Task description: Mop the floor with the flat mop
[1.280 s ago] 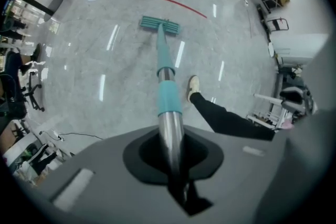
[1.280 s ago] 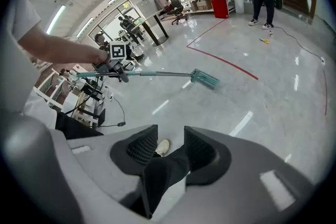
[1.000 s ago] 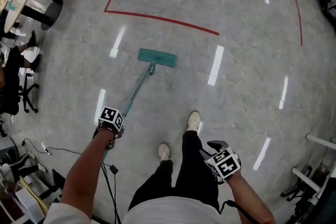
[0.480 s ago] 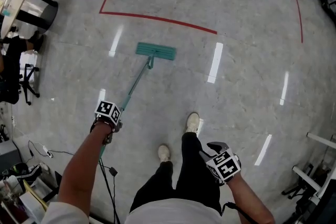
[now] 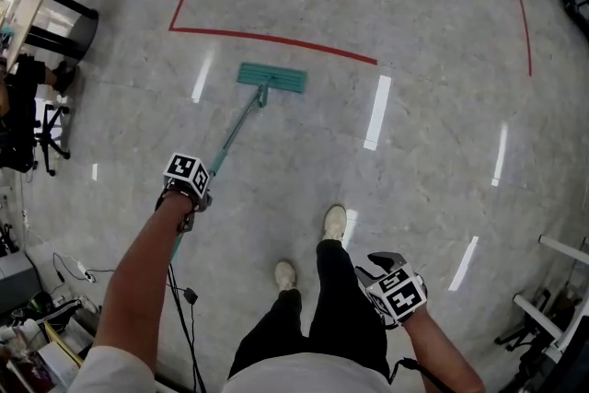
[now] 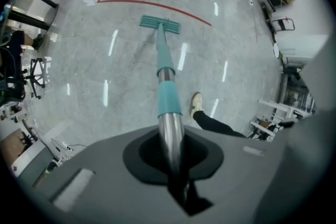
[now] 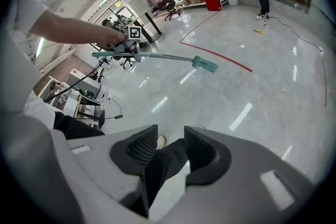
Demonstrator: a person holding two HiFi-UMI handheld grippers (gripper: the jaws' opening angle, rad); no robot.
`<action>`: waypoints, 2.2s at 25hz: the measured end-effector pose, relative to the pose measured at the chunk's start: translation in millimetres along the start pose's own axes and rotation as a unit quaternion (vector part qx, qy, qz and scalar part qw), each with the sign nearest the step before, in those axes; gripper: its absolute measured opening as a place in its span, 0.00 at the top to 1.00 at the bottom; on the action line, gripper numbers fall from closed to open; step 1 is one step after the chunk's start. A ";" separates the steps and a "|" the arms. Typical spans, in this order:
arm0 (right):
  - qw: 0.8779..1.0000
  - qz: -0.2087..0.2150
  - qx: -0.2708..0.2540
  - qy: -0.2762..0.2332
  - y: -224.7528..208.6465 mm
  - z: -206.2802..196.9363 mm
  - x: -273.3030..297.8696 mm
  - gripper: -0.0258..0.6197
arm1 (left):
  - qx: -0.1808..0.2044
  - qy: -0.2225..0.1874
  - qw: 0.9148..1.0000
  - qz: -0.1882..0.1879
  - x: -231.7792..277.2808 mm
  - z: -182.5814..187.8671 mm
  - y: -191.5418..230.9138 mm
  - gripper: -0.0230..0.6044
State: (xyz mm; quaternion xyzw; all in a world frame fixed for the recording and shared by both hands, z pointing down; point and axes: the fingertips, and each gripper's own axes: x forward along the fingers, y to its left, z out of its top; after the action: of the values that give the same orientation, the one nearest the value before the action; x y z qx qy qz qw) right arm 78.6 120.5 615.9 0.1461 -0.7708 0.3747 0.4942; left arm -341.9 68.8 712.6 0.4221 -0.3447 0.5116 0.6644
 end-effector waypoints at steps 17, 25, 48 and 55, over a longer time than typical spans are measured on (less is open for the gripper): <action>1.000 0.007 0.022 0.011 -30.7 -7.6 -7.7 0.71 | 0.001 -0.014 1.000 0.013 -37.2 103.0 -13.4 0.89; 0.999 0.007 0.028 0.016 -38.8 -11.7 -7.4 0.71 | 0.010 -0.021 0.999 0.034 -41.7 128.1 -13.5 0.90; 1.000 -0.017 -0.004 -0.020 -15.7 5.1 -4.6 0.71 | -0.016 -0.105 0.994 -0.012 -34.4 29.7 -22.4 0.90; 0.997 -0.044 -0.035 -0.052 21.6 15.5 -8.0 0.71 | -0.011 -0.124 0.991 -0.042 -23.6 -94.6 -16.2 0.89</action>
State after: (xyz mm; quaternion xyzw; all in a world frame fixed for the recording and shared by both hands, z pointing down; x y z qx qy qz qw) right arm 59.4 122.8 596.0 0.1817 -0.8008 0.3176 0.4742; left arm -329.4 144.1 649.8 0.4892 -0.4121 0.4233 0.6416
